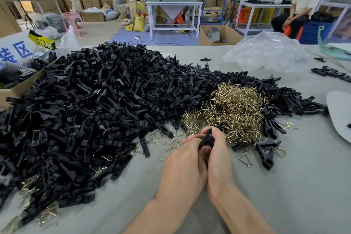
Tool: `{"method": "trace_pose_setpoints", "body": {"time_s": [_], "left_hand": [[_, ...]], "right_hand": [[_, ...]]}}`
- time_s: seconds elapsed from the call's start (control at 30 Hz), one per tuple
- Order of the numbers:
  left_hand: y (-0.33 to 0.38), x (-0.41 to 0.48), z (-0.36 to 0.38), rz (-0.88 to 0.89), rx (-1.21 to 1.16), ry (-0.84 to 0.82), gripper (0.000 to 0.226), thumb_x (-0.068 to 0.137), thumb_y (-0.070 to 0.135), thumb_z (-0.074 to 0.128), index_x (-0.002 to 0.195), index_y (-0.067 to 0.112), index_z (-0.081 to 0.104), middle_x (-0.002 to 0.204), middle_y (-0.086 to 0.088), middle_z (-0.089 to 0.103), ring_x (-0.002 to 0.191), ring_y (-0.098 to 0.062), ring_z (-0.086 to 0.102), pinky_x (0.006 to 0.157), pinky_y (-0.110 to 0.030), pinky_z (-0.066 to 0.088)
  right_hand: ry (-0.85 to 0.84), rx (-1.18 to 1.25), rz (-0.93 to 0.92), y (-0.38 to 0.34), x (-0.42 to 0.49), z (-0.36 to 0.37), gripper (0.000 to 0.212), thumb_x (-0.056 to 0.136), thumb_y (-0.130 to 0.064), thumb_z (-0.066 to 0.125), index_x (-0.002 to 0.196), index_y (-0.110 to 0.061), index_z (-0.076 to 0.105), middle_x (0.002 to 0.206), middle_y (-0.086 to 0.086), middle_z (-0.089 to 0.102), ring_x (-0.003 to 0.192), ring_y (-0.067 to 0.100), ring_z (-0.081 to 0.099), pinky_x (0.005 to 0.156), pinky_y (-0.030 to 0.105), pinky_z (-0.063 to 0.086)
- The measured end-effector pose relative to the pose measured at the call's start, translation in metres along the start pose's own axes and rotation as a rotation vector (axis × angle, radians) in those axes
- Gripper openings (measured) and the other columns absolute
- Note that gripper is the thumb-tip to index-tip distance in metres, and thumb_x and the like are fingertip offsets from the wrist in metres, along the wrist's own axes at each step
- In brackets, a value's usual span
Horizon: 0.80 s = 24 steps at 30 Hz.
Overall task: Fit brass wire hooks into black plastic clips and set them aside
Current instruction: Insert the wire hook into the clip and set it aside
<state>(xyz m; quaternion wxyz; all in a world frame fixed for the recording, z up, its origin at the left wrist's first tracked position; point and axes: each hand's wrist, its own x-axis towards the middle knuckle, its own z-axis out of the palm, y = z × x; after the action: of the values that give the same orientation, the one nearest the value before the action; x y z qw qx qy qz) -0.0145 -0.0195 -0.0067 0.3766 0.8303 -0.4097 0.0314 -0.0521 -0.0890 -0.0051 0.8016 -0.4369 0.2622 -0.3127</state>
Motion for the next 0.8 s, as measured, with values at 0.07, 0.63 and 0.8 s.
{"method": "trace_pose_setpoints", "body": {"time_s": [0.07,0.63,0.8], "left_hand": [[0.0,0.002,0.001,0.006,0.003,-0.035,0.028,0.101,0.033,0.049,0.124,0.026,0.063,0.12,0.009,0.069,0.105,-0.014,0.065,0.083,-0.027,0.049],[-0.014,-0.002,-0.004,0.06,-0.136,-0.059,0.044,0.093,0.069,0.026,0.129,0.048,0.037,0.112,0.023,0.063,0.098,-0.002,0.058,0.076,-0.018,0.045],[-0.015,-0.002,-0.002,0.01,-0.094,-0.05,0.051,0.08,0.073,0.039,0.127,0.055,0.03,0.105,0.025,0.063,0.095,-0.001,0.059,0.067,-0.011,0.039]], "right_hand": [[-0.001,0.075,0.029,-0.001,0.001,-0.001,0.031,0.098,-0.035,0.044,0.074,-0.027,0.062,0.076,0.01,0.071,0.079,0.023,0.07,0.07,0.029,0.058],[-0.076,0.341,0.158,-0.012,0.008,-0.012,0.034,0.104,-0.039,0.045,0.091,-0.02,0.069,0.097,0.007,0.07,0.085,0.023,0.069,0.076,0.034,0.06],[-0.069,0.296,0.155,-0.01,0.009,-0.012,0.036,0.106,-0.042,0.042,0.092,-0.024,0.069,0.1,0.006,0.072,0.086,0.023,0.069,0.079,0.035,0.059]]}}
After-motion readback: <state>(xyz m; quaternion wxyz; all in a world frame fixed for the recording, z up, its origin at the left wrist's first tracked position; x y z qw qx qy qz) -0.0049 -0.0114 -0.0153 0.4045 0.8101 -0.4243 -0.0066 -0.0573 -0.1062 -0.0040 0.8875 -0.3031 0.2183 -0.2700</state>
